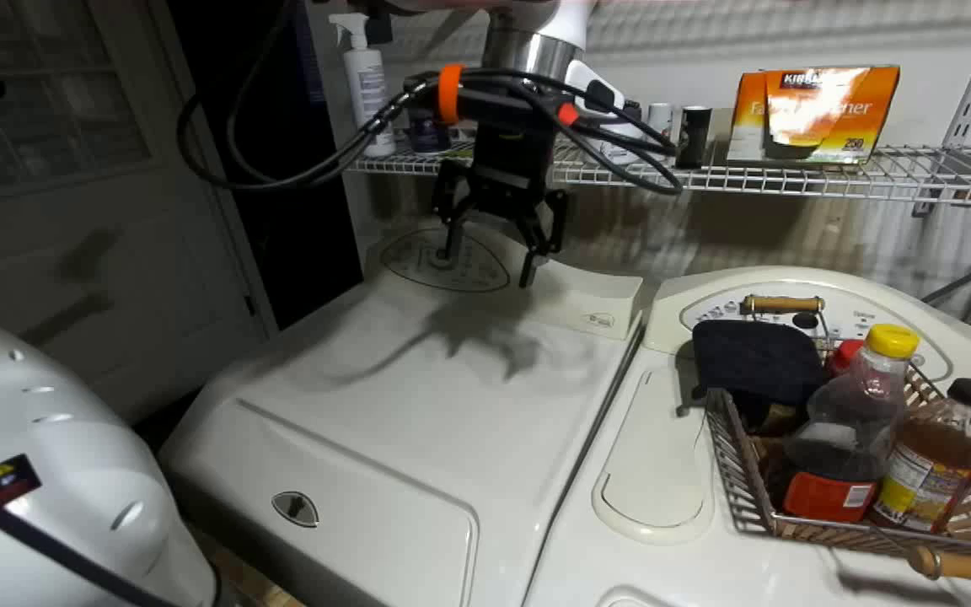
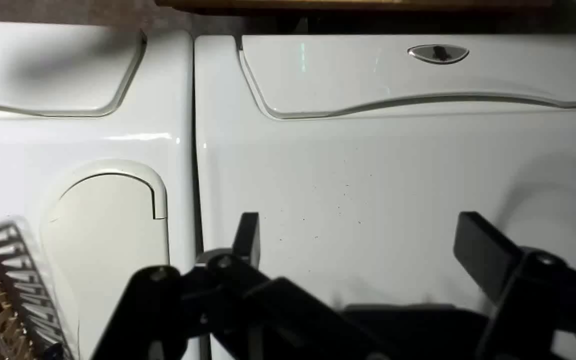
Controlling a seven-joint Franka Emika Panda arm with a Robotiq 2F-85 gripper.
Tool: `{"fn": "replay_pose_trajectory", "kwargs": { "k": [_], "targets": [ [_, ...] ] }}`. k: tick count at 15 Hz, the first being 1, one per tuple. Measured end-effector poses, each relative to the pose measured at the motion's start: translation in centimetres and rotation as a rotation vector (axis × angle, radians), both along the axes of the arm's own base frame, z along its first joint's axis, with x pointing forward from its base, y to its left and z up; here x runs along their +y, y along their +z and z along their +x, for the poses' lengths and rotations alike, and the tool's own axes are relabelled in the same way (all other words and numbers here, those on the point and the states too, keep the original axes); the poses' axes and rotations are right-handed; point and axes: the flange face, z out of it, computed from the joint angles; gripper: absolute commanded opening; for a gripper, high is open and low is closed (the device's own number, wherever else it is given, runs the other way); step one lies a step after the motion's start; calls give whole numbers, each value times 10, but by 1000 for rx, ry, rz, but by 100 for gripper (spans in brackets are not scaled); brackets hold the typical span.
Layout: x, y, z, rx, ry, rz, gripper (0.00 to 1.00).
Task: Press a button on the left side of the left washing machine
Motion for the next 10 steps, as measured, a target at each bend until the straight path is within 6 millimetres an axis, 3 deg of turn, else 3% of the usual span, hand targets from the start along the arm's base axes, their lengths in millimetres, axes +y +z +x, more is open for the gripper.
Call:
{"fn": "replay_pose_trajectory", "kwargs": {
  "k": [8,10],
  "targets": [
    [1,0,0,0,2,-1,100],
    [15,-2,3,5,53,36,100]
  ]
}}
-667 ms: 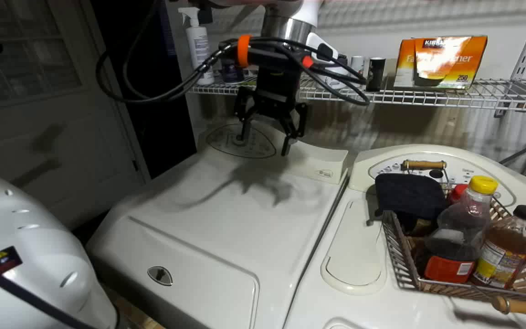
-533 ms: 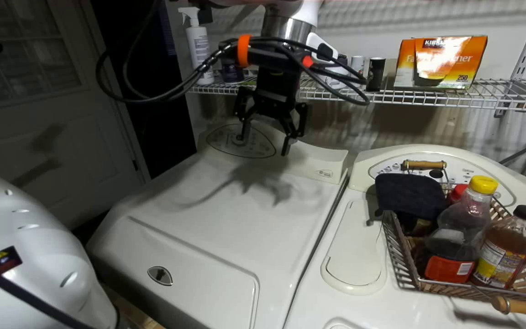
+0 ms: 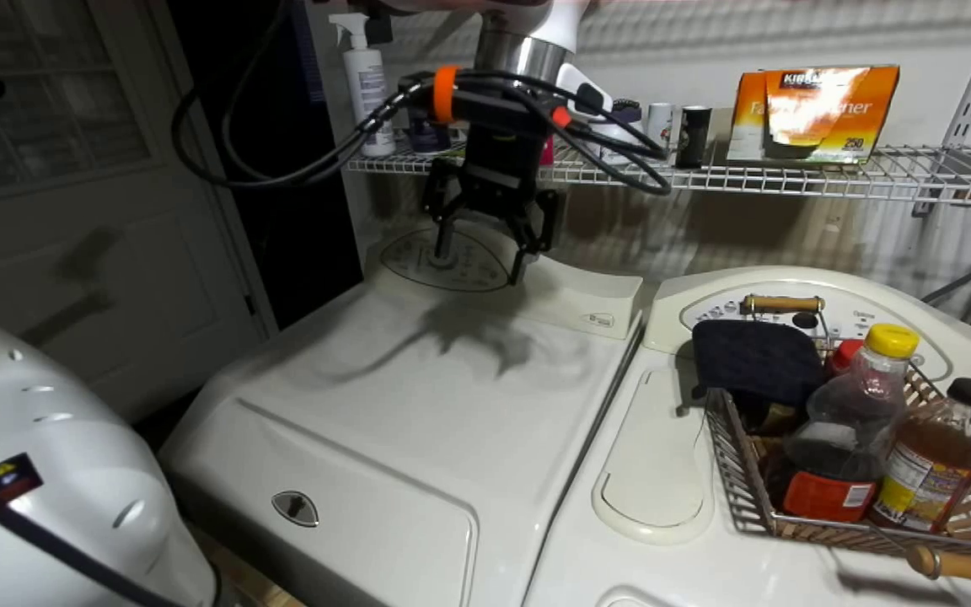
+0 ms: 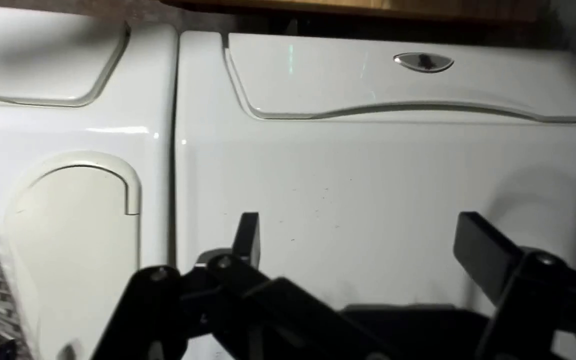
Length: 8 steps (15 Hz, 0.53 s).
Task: Press a button on the left side of the left washing machine
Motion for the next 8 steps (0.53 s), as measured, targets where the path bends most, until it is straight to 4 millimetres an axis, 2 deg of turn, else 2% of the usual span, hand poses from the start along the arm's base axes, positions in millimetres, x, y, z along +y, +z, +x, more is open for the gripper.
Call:
{"fn": "replay_pose_trajectory", "kwargs": {
  "k": [1,3,8],
  "targets": [
    [14,-3,1,12,41,33,100],
    [56,-8,3,36,124,97,100],
    [178,-15,-15,89,331,264,100]
  ]
}}
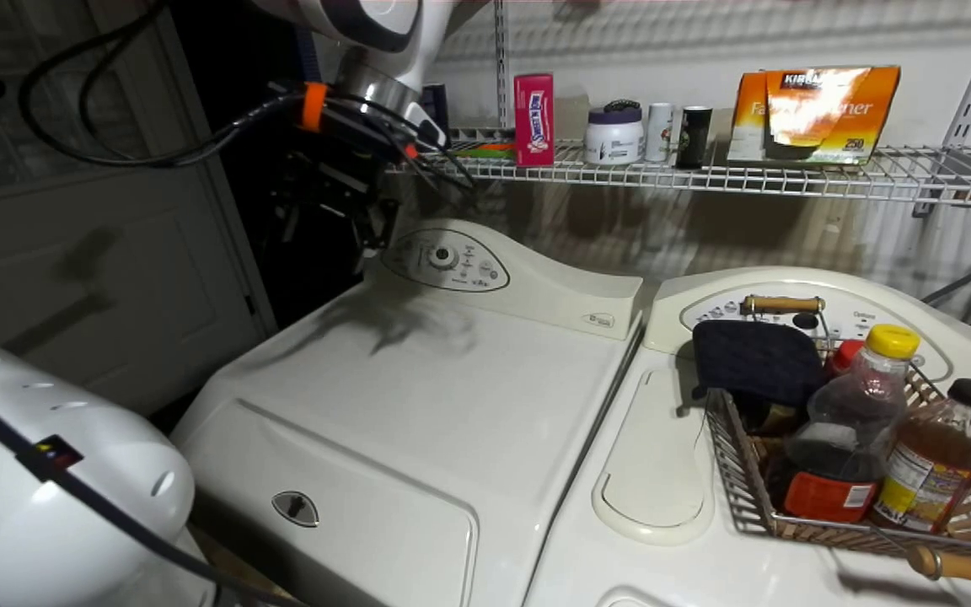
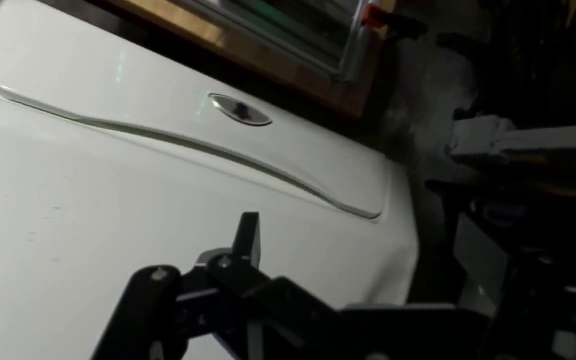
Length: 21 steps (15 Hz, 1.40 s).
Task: Press a button on the left side of the left washing machine
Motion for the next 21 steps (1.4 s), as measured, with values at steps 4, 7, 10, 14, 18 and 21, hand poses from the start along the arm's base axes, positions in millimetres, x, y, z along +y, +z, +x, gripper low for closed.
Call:
{"fn": "replay_pose_trajectory", "kwargs": {
  "k": [4,7,10,14,18,21],
  "targets": [
    [87,-7,-11,13,-2,114,100],
    [140,-20,-4,-100,-100,118,100],
    [179,-27,5,-279,-158,98,100],
    [214,-44,21,-498,-249,44,100],
    [233,-90,39,-496,-290,-23,100],
    [235,-97,48,-482,-294,-21,100]
  ]
}}
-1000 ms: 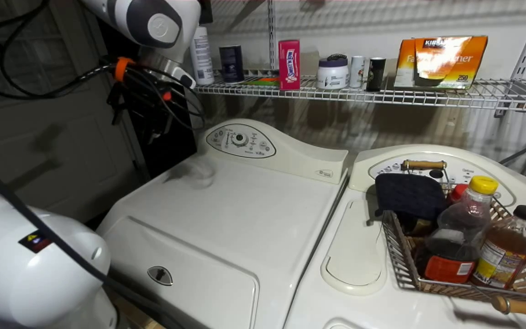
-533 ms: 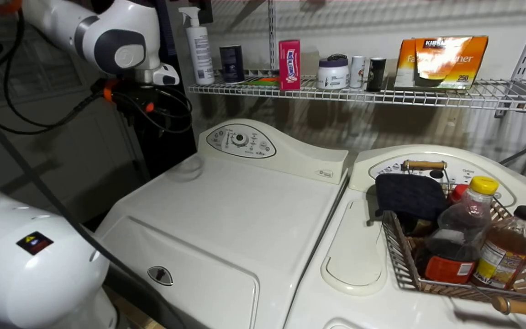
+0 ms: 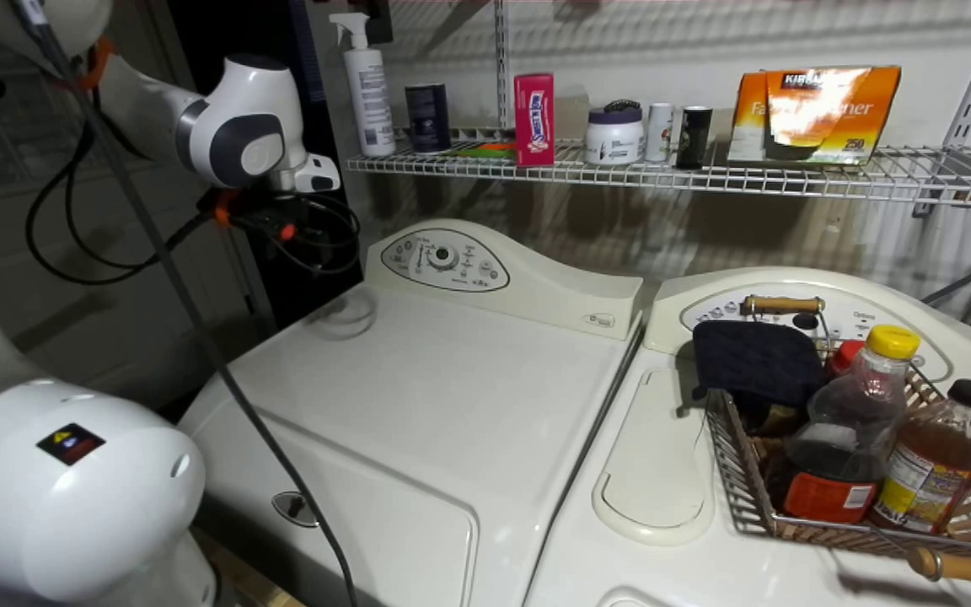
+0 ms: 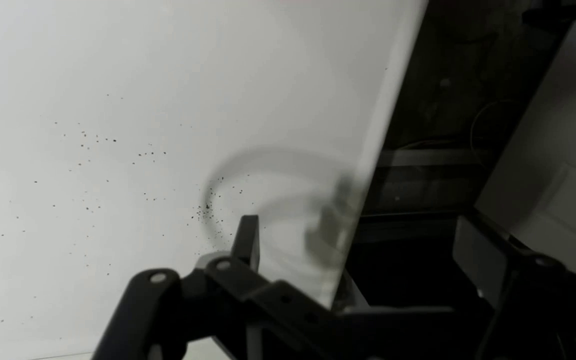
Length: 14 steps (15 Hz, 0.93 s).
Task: Press a button on the left side of the left washing machine
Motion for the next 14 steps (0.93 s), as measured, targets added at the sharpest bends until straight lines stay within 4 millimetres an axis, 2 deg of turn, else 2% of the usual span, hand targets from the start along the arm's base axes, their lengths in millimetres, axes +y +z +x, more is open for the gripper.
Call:
{"fn": "replay_pose_trajectory", "kwargs": {
  "k": [9,11,13,14],
  "targets": [
    [3,2,2,-1,7,9,100],
    [13,-2,9,10,23,20,100],
    [33,-11,21,30,47,33,100],
    [44,-18,29,41,55,42,93]
  ]
}}
